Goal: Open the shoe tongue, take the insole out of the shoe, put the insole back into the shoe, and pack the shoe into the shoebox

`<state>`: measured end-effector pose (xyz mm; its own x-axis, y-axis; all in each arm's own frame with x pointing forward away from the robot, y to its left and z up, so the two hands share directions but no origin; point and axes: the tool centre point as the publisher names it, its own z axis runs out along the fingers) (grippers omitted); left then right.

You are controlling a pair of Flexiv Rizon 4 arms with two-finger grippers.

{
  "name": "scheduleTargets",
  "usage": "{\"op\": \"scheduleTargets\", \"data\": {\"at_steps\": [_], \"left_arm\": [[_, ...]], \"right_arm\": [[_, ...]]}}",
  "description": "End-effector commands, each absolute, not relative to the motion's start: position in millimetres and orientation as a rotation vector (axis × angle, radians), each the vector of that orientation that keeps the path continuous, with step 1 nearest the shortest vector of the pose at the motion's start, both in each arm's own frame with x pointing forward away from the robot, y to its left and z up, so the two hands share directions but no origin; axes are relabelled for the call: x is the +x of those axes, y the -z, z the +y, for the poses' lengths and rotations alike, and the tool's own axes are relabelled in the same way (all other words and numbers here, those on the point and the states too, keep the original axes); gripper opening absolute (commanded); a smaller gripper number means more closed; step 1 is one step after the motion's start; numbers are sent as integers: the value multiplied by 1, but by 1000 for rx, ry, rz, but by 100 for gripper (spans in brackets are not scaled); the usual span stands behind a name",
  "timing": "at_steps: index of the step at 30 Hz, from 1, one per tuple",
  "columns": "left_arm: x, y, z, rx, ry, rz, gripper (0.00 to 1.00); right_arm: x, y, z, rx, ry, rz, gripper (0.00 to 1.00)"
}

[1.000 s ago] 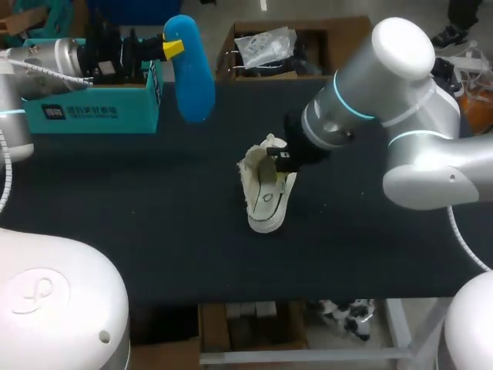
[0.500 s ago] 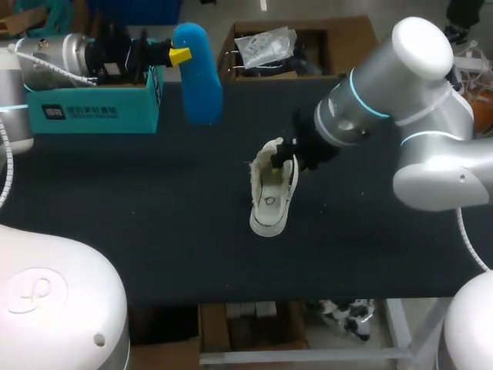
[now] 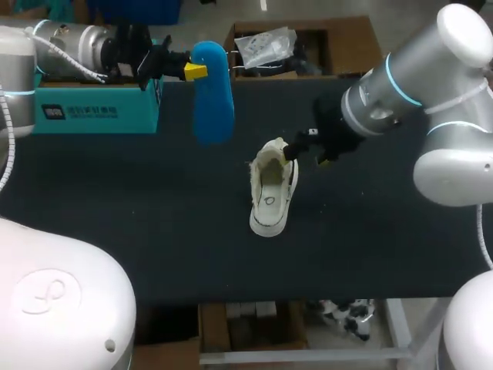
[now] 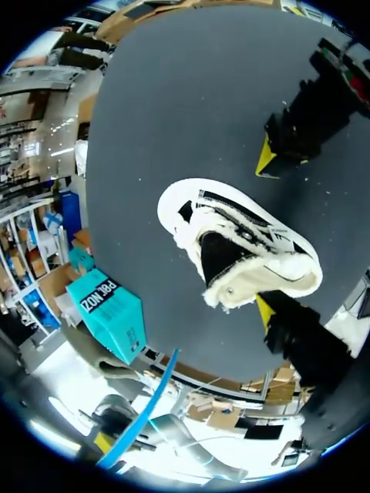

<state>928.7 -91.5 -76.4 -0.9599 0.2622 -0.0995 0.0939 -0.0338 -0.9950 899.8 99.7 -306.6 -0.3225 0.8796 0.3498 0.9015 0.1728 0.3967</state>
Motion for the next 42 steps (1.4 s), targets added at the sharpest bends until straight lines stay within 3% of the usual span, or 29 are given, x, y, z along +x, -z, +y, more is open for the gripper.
{"op": "scheduleTargets", "data": {"at_steps": [1, 9, 23, 37, 42], "left_arm": [[932, 76, -90, -401, -2133, -2089, 0], [932, 76, -90, -401, -2133, -2089, 0], [894, 83, -121, 150, -2276, -2017, 0], [850, 83, -144, 362, -2320, -1945, 0], [844, 85, -149, 444, -2307, -1929, 0]], "right_arm": [[899, 307, 99, -1804, 854, -2375, 100], [896, 303, 95, -1783, 878, -2356, 100], [838, 282, 47, -1998, 832, -1814, 100], [831, 281, 46, -1990, 769, -1782, 100], [826, 272, 46, -2163, 570, -1518, 100]]}}
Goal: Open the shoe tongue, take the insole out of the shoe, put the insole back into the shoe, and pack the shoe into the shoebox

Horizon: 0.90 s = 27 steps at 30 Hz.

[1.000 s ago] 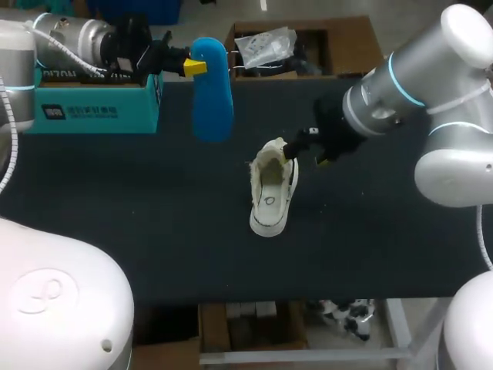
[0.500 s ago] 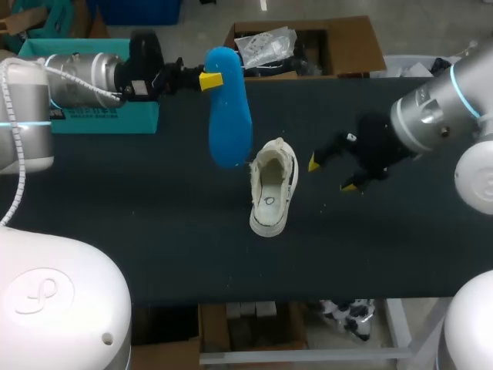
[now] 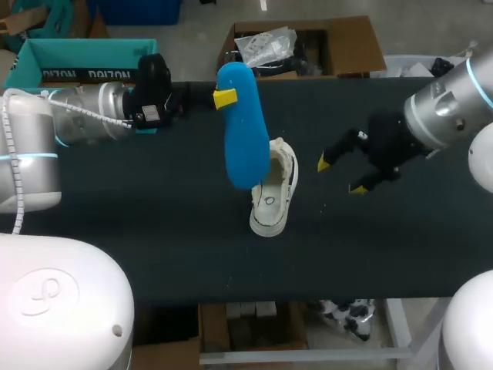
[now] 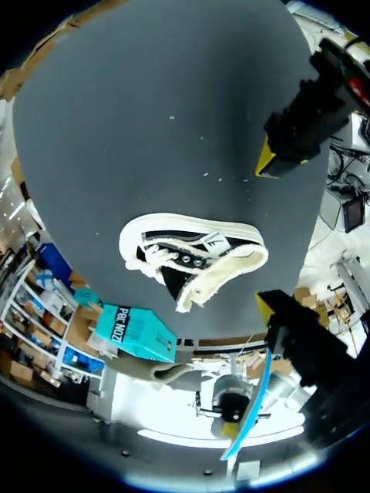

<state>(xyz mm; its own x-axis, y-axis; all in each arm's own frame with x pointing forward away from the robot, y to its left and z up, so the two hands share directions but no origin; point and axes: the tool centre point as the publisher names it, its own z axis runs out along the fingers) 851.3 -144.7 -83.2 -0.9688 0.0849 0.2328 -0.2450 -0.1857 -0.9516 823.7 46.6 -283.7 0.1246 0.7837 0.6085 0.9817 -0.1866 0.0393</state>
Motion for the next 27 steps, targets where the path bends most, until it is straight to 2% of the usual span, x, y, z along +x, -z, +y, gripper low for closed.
{"op": "scheduleTargets", "data": {"at_steps": [1, 3, 18, 27], "left_arm": [[843, 85, -151, 456, -2293, -1940, 0], [843, 85, -153, 493, -2273, -1948, 0], [843, 85, -153, 502, -2266, -1945, 0], [843, 85, -153, 502, -2266, -1945, 0]], "right_arm": [[824, 272, 44, -2187, 549, -1378, 100], [815, 271, 43, -2229, 503, -1220, 100], [810, 270, 43, -2257, 465, -1216, 100], [814, 253, 77, -2205, 384, -805, 100]]}}
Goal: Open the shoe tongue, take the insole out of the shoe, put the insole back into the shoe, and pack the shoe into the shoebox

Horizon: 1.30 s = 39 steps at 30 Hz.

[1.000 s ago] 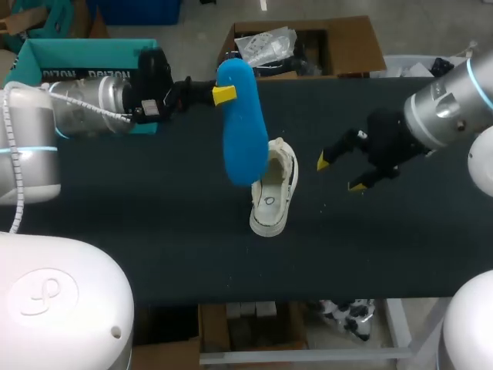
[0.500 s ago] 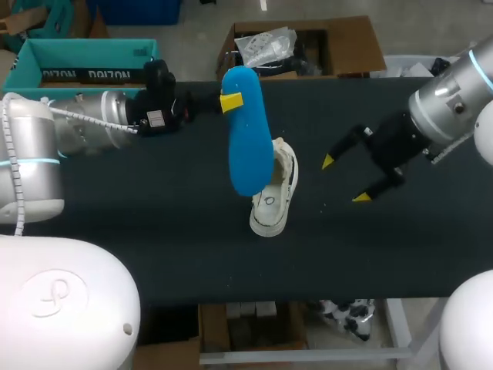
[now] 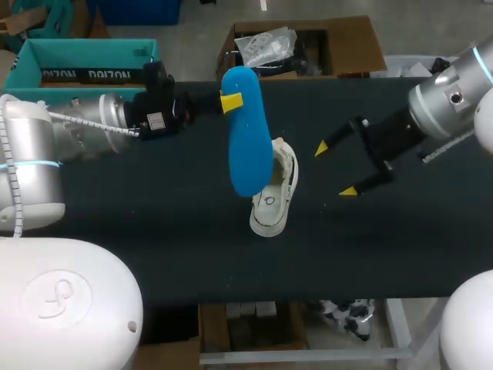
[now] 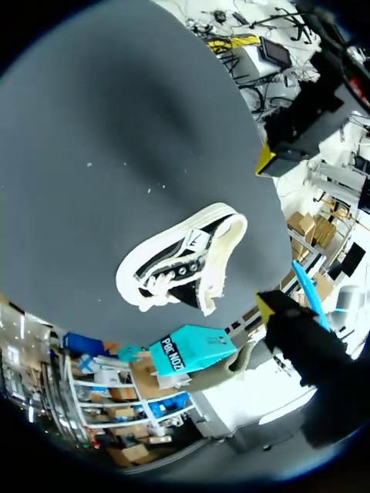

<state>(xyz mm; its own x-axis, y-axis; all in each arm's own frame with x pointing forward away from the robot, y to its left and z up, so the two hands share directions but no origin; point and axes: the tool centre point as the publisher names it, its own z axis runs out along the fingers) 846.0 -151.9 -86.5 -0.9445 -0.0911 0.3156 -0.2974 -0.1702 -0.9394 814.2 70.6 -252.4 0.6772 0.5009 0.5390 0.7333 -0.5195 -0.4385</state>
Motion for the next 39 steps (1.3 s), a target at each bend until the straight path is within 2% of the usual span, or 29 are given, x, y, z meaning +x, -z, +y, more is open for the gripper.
{"op": "scheduleTargets", "data": {"at_steps": [1, 5, 23, 29, 39], "left_arm": [[843, 85, -153, 502, -2266, -1945, 0], [843, 85, -153, 502, -2266, -1945, 0], [843, 85, -153, 502, -2266, -1945, 0], [843, 85, -153, 502, -2266, -1945, 0], [843, 85, -153, 502, -2266, -1945, 0]], "right_arm": [[812, 252, 81, -2180, 368, -756, 100], [803, 254, 96, -2213, 250, -634, 100], [803, 254, 96, -2213, 250, -634, 100], [821, 261, 95, -2075, 75, -283, 100], [821, 266, 103, -2005, 36, -223, 100]]}}
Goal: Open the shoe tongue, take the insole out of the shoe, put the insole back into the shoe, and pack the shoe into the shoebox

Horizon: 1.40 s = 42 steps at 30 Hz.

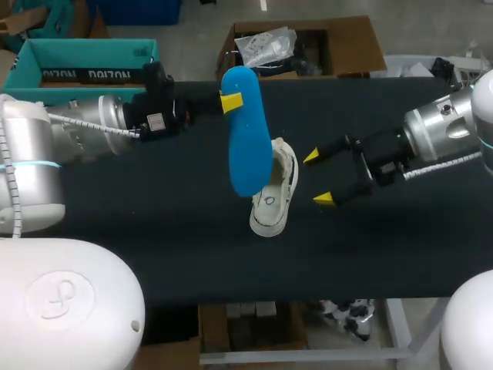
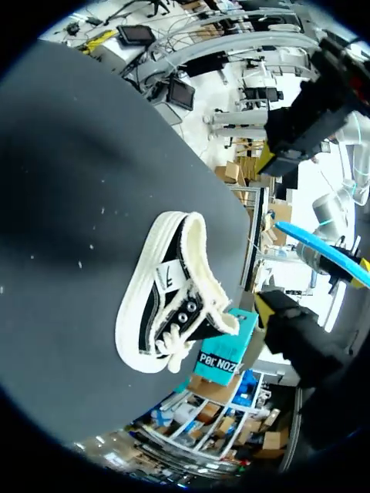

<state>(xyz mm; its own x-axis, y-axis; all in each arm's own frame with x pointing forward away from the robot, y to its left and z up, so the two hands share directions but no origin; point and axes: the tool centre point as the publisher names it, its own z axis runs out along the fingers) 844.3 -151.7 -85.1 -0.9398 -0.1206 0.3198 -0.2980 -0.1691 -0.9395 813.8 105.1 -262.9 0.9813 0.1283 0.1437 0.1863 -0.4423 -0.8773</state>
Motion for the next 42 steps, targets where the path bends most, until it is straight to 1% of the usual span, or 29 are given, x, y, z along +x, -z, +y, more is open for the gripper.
{"op": "scheduleTargets", "data": {"at_steps": [1, 8, 16, 26, 32, 42], "left_arm": [[843, 85, -153, 502, -2266, -1945, 0], [843, 85, -153, 502, -2266, -1945, 0], [843, 85, -153, 502, -2266, -1945, 0], [831, 102, -166, 22, -2363, -1980, 0], [828, 117, -170, -209, -2433, -1982, 0], [829, 132, -186, -296, -2450, -1888, 0]], "right_arm": [[821, 266, 103, -2005, 36, -223, 100], [821, 266, 103, -2005, 36, -223, 100], [837, 273, 100, -1924, -25, -179, 100], [837, 272, 100, -1869, -75, -72, 100], [834, 273, 112, -1843, -52, -37, 100], [819, 278, 141, -1806, 58, -53, 100]]}}
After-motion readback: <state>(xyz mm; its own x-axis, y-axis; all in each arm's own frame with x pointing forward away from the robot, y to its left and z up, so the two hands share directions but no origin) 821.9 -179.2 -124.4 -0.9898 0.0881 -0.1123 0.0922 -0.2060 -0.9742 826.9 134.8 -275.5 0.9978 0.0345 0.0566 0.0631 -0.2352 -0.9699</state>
